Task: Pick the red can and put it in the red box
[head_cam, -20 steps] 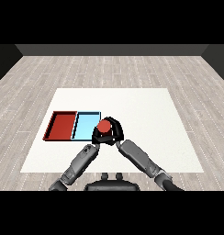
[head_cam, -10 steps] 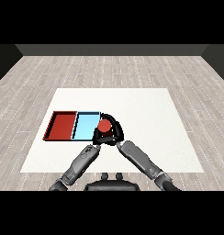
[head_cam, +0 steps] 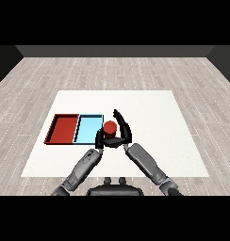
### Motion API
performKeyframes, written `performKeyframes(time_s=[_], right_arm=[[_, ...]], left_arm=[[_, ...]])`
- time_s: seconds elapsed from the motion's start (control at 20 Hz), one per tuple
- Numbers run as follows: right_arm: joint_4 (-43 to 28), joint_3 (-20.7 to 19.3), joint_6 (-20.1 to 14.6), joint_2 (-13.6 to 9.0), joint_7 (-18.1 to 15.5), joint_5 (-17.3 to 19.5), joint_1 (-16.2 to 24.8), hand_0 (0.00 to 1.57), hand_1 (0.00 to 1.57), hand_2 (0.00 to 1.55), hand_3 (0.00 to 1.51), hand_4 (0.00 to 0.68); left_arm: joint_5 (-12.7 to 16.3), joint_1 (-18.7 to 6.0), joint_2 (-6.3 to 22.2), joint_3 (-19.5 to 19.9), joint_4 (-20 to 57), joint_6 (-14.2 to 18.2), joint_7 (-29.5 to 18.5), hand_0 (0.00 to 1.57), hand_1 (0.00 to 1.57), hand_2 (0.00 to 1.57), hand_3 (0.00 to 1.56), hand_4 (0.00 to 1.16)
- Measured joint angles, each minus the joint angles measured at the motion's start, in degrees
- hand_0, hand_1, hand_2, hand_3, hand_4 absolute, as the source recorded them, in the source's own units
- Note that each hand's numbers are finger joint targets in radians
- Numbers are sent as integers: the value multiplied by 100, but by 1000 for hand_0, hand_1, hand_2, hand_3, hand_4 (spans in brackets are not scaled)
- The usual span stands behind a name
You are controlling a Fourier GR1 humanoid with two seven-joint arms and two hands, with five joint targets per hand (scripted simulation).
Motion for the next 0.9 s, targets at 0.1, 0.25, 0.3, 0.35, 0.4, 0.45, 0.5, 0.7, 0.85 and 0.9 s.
performKeyframes(time_s=[0.1,0.25,0.3,0.35,0.4,0.45,0.5,0.7,0.85,0.9], right_arm=[[-167,-78,-61,6,52,130,93,0,0,0,0,0],[-723,-299,16,-213,203,112,314,0,0,0,0,0],[-936,-365,54,-311,227,98,434,0,0,0,0,0],[-1165,-467,141,-462,242,40,577,0,0,0,0,0],[-1352,-585,233,-616,275,-6,681,0,0,0,0,0],[-1442,-694,322,-706,269,-38,739,0,0,0,0,0],[-1656,-761,320,-805,338,-36,824,0,0,0,0,0],[-2094,-1028,461,-1136,174,-144,1591,0,0,0,0,0],[-2167,-1216,516,-1294,-30,-171,2129,0,0,0,0,0],[-2141,-1334,576,-1362,-74,-223,2237,0,0,0,0,0]], left_arm=[[-3,6,25,136,73,14,-18,1571,1571,1571,1489,1144],[-63,108,98,303,137,-40,-126,1571,1571,1571,1480,1135],[-60,66,78,412,263,-62,-213,1571,1571,1571,1482,1138],[-47,33,146,503,249,-101,-185,1571,1571,1571,1481,1140],[-85,-19,186,548,236,-93,-138,1571,1571,1571,1483,1140],[-138,-34,230,605,280,-90,-171,1571,1571,1571,1482,1130],[-207,-59,318,637,267,-56,-109,1571,1571,1571,1473,1133],[-418,-102,816,833,150,-12,75,1571,1571,1564,1467,1123],[-495,-122,1246,1061,101,-62,214,1571,1571,1560,1467,1115],[-519,-48,1376,1111,86,-87,249,1571,1571,1549,1459,1120]])
